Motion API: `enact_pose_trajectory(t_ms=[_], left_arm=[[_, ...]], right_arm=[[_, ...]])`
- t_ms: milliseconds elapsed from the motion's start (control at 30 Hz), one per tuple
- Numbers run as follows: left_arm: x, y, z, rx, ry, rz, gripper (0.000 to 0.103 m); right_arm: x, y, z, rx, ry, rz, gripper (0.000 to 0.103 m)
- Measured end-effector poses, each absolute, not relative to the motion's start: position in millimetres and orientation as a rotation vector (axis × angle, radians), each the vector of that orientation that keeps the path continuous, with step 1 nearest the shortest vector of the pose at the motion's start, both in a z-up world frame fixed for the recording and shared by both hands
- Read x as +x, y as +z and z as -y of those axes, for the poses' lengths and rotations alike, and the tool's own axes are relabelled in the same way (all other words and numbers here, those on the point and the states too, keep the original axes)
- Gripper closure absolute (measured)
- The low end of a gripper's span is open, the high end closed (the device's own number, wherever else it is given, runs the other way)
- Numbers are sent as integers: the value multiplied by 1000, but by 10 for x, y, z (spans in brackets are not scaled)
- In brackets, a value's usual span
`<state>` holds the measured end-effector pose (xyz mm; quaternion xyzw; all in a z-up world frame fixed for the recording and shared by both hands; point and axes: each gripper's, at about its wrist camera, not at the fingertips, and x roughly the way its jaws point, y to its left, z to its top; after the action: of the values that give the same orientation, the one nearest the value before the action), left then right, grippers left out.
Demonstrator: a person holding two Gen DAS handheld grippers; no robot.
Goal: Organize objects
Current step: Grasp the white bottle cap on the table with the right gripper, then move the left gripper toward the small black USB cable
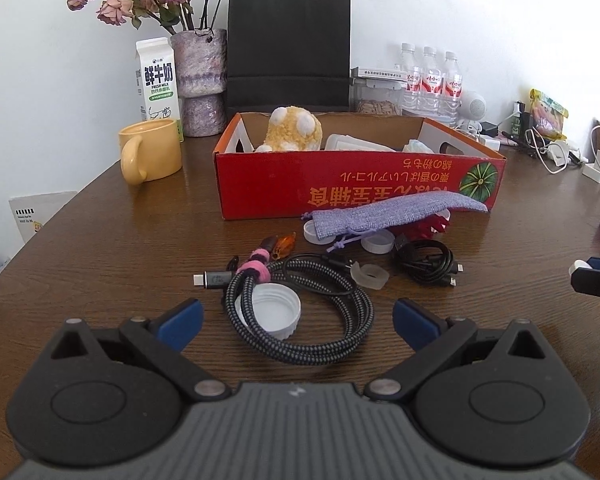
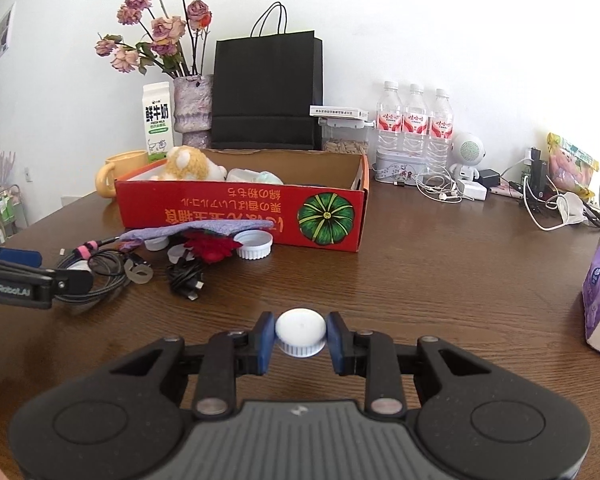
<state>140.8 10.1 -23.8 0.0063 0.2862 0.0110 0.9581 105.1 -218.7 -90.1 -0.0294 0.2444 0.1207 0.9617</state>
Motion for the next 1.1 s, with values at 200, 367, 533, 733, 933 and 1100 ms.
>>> enact_pose_trajectory(t_ms=[200,367,533,733,933,1100], left_arm=[[1451,-260,-82,31,33,-607,0],[1589,-298,-26,50,36,-650,0],[1663,-369,-61,-1,31,-672,15],[1446,-227,-171,5,56,-584,63],[1347,-177,-406,-12,71,-587,71],[1311,-130,-431,-2,78,-529,9]], right_arm=[[915,-892,2152,-25,254,-464,76],[929,-936,2129,-12,259,-472,76],[910,-954,2138,-1,260,-473,76],[891,-980,2201,12,243,-474,76],[883,-1014,2194,20,243,-482,76],[899,-1033,2162,15,245,-488,76]])
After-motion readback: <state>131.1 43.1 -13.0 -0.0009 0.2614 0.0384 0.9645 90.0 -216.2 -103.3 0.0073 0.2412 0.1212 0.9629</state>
